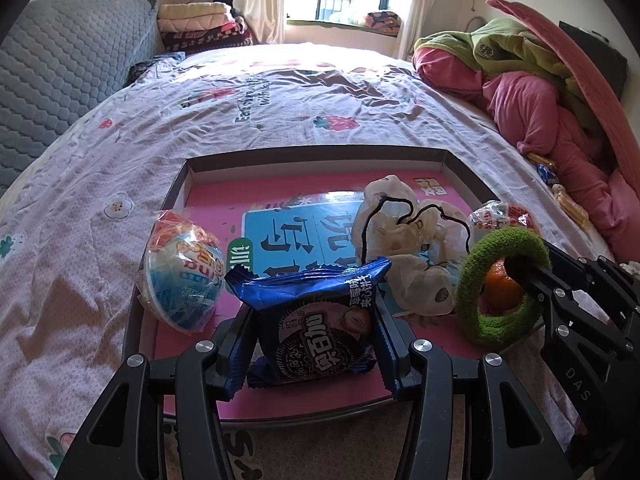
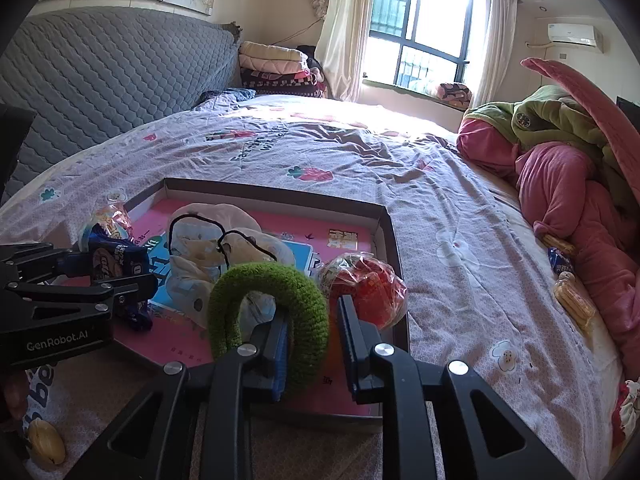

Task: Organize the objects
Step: 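Lower packet into tray and open left tool while right tool lowers ring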

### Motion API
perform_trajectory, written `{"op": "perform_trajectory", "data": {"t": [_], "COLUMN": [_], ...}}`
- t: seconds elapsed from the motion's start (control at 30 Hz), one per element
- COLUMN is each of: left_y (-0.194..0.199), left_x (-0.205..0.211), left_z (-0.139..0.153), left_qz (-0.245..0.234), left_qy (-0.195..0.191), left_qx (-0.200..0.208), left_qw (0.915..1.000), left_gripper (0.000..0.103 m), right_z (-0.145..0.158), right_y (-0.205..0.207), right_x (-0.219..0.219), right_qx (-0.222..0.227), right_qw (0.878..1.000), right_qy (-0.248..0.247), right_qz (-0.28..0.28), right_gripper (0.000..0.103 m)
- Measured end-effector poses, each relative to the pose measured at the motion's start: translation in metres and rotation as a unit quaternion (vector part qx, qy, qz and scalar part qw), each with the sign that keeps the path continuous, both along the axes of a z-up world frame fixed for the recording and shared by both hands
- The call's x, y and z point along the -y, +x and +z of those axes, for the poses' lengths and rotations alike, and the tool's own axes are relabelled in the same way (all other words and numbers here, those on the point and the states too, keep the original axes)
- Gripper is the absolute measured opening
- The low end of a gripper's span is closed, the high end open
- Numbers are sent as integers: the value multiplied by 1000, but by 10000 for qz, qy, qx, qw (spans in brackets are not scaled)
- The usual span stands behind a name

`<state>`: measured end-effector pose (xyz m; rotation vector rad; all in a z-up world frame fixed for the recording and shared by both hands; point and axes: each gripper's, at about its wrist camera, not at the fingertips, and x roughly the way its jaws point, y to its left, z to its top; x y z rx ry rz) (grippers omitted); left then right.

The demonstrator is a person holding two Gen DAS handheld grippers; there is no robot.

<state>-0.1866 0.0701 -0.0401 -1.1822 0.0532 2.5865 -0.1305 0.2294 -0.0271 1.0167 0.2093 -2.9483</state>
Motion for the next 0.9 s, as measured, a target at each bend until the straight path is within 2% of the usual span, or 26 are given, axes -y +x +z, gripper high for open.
{"op": "perform_trajectory", "data": {"t": [0.23, 0.3, 0.37, 0.67, 0.8, 0.9], "left_y": [2, 3, 3, 4, 3, 4], "left_x": [-9, -10, -10, -10, -9, -9], "left_z": [1, 1, 1, 1, 2, 2], "left_qz": [-98, -91, -93, -88, -79, -76], "left_qy": [-7, -22, -20, -36, -13, -13], "left_qx": [-20, -28, -22, -5, 13, 15], "left_qw": [10000, 10000, 10000, 10000, 10000, 10000], "left_gripper": [54, 54, 54, 54, 54, 54], "right_z": [4, 5, 5, 7, 6, 5], "right_y": [2, 3, 2, 3, 3, 3], "right_x": [-4, -6, -9, -11, -9, -7], "right_qx": [-67, -74, -71, -45, -1, 71], "right_qw": [10000, 9999, 9998, 9998, 9999, 9999], "right_qy": [-22, -52, -83, -147, -99, -68], "right_qz": [-68, -107, -142, -146, -112, -82], "right_gripper": [27, 37, 43, 44, 49, 50]}}
